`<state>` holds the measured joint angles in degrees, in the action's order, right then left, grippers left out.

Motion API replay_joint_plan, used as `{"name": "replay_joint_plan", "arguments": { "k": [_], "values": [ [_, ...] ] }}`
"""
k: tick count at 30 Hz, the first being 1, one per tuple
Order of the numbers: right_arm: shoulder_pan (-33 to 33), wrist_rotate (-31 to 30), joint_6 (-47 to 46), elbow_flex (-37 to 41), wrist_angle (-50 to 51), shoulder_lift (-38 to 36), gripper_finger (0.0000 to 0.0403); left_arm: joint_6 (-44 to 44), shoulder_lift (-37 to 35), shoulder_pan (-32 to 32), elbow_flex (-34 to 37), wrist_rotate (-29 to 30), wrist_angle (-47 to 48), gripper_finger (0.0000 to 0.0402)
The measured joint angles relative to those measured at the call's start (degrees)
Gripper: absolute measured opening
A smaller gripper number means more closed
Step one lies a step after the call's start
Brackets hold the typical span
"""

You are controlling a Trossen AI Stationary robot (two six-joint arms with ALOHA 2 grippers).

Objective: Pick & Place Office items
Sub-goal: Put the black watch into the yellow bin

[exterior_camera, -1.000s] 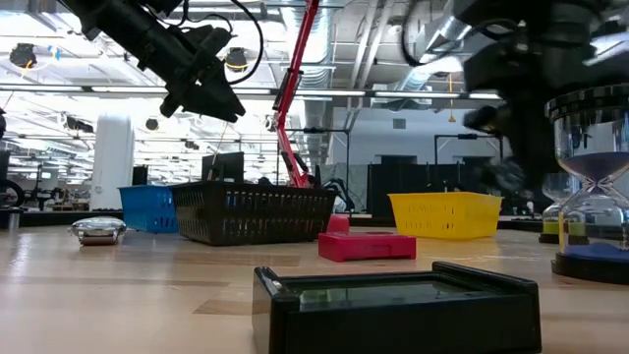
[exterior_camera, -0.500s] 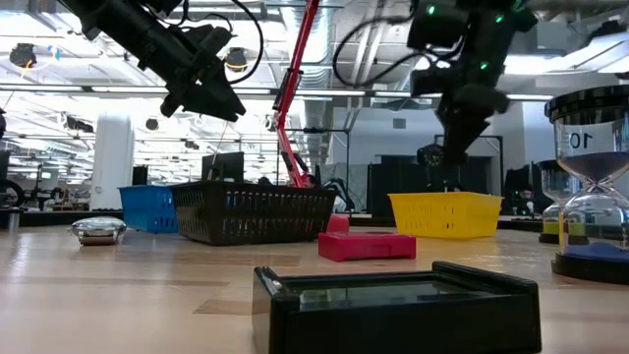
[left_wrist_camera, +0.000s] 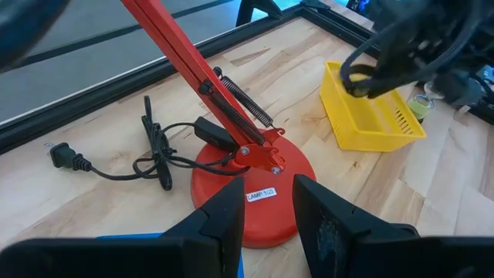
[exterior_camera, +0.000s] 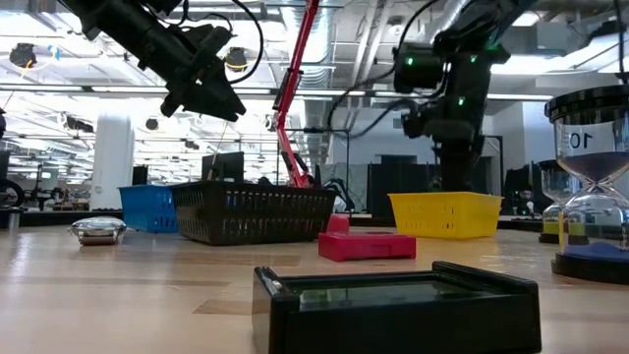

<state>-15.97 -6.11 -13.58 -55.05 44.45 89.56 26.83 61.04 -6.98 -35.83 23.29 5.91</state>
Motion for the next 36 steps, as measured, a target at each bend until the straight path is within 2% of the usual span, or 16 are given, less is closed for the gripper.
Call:
{"name": "replay_joint_plan", "arguments": {
  "k": [10, 15, 28, 32, 36],
  "values": [
    [-0.33, 0.55, -1.47, 0.00, 1.74, 7.29, 0.0036, 0.00, 0.00, 0.00, 0.02, -0.02, 0.00, 0.0106],
    [-0.31, 0.90, -1.08, -0.28, 3.35, 8.11, 0.0045, 0.02, 0.00, 0.00, 0.02, -0.02, 0.00, 0.0106],
    [-0.22, 0.90, -0.85, -0.37, 3.39, 8.26, 0.0111, 0.02, 0.00, 0.00, 0.02, -0.02, -0.59, 0.0106],
    [-0.24, 0.94, 4.23, -0.39, 4.19, 8.26, 0.0133, 0.02, 0.00, 0.00, 0.01, -0.01, -0.85, 0.0106],
    [-0.24, 0.94, 5.00, -0.39, 4.65, 8.26, 0.0145, 0.02, 0.00, 0.00, 0.02, -0.02, -0.90, 0.0106]
  ]
}}
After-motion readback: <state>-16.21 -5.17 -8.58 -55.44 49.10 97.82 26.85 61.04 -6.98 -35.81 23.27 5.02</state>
